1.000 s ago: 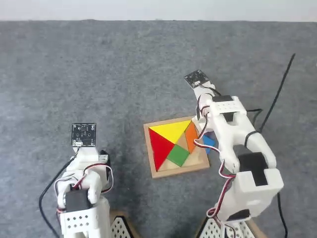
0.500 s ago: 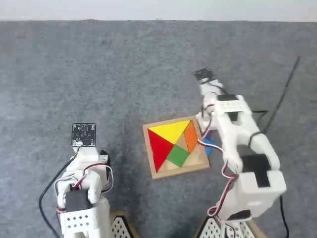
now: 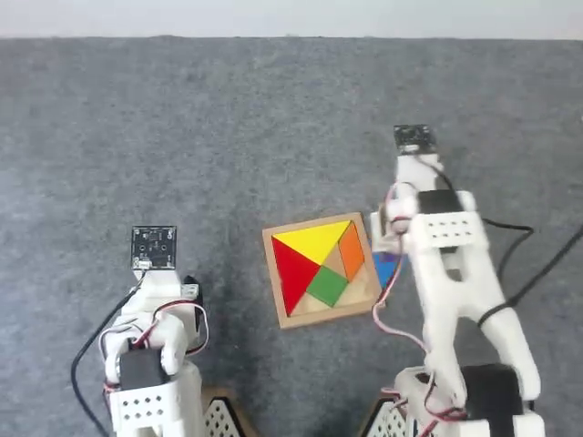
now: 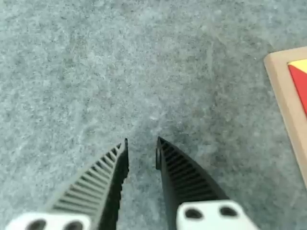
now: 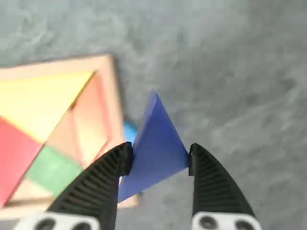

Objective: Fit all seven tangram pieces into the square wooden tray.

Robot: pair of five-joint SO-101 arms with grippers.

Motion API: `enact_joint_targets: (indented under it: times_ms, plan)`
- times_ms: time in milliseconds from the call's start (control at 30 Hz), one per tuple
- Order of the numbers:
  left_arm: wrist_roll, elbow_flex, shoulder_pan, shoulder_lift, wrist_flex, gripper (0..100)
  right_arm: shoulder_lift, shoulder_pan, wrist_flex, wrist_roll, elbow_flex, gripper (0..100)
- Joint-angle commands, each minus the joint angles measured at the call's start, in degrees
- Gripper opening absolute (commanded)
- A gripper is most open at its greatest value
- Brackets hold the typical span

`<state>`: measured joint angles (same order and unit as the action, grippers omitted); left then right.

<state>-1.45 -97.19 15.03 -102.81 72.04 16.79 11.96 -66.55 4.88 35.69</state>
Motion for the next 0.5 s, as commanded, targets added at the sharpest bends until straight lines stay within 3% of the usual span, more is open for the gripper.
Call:
enact_joint_targets:
  times_ms: [0,100,267,467]
  plan:
    - [-0.1,0.7,0.3,-1.1,0.2,9,3.0,9.1,-6.0,7.2,-0.3,10.5]
    - [-0.1,0.7,0.3,-1.1,0.2,9,3.0,15.6,-7.1,15.7,-0.4,10.6]
    - [-0.1,0.7,0.3,-1.1,0.2,9,3.1,16.2,-5.4,31.7,0.9,10.6]
    - [-0.1,0.7,0.3,-1.1,0.2,9,3.2,16.0,1.1,35.6,7.0,10.4]
